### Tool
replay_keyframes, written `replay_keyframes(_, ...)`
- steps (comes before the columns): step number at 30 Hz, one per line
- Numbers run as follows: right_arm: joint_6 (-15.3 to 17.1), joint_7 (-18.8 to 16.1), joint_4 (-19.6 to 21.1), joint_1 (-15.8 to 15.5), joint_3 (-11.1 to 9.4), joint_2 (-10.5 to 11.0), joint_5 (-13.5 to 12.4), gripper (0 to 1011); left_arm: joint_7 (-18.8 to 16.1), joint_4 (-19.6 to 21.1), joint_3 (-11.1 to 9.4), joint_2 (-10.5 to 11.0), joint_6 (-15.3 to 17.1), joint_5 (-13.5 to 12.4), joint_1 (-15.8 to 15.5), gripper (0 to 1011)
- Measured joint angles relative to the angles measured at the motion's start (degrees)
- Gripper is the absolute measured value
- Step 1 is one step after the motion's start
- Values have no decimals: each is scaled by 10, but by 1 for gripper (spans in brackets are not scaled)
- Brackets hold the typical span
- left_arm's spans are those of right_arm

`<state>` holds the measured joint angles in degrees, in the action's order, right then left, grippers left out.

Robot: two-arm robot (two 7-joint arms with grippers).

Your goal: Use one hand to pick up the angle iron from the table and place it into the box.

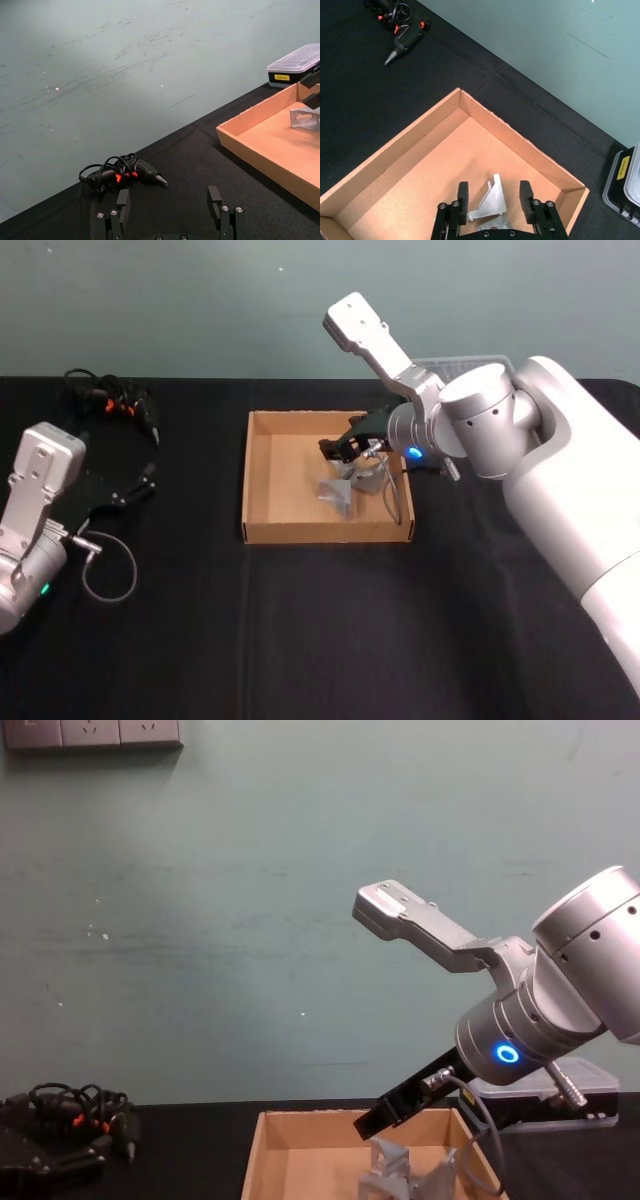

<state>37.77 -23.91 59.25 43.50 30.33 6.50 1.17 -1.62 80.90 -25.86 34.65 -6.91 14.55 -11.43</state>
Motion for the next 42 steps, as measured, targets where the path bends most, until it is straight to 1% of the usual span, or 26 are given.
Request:
replay_keyframes(1,0,0,0,0,0,0,0,659,0,0,0,0,0,0,0,1011)
replay_keyframes(4,0,0,0,0,0,0,0,715,0,0,0,0,0,0,0,1012)
replay_keyframes(5,0,0,1,0,0,0,0,768,0,0,0,0,0,0,0,1011)
replay_keyframes(8,0,0,1,0,0,0,0,831,0,0,0,0,0,0,0,1011)
replay_keyframes(10,0,0,1,0,0,1,0,917,0,0,0,0,0,0,0,1011)
replay_keyframes(13,-1,-1,14,-9,-6,4,-1,978,0,0,0,0,0,0,0,1011)
replay_keyframes(14,-2,-1,26,-16,-11,7,-2,1002,0,0,0,0,0,0,0,1011)
replay_keyframes(16,-2,-1,42,-26,-17,11,-3,1002,0,0,0,0,0,0,0,1011)
replay_keyframes(19,-5,-1,83,-53,-29,22,-5,1002,0,0,0,0,0,0,0,1011)
replay_keyframes(20,-9,0,109,-71,-36,28,-7,1002,0,0,0,0,0,0,0,1011)
replay_keyframes(22,-16,4,141,-93,-47,34,-11,1002,0,0,0,0,0,0,0,1011)
replay_keyframes(23,-25,9,167,-113,-57,40,-14,1002,0,0,0,0,0,0,0,1011)
replay_keyframes(25,-36,16,194,-134,-66,46,-18,1002,0,0,0,0,0,0,0,1011)
replay_keyframes(26,-47,22,221,-158,-77,51,-23,1002,0,0,0,0,0,0,0,1011)
replay_keyframes(29,-66,30,256,-193,-89,59,-27,1002,0,0,0,0,0,0,0,1011)
replay_keyframes(30,-78,35,272,-212,-96,64,-31,1002,0,0,0,0,0,0,0,1011)
replay_keyframes(31,-84,37,278,-220,-99,66,-32,1002,0,0,0,0,0,0,0,1011)
replay_keyframes(32,-93,40,289,-235,-103,70,-34,1002,0,0,0,0,0,0,0,1011)
replay_keyframes(36,-109,47,299,-259,-108,76,-35,1002,0,0,0,0,0,0,0,1011)
replay_keyframes(42,-125,54,297,-274,-108,79,-31,1002,0,0,0,0,0,0,0,1011)
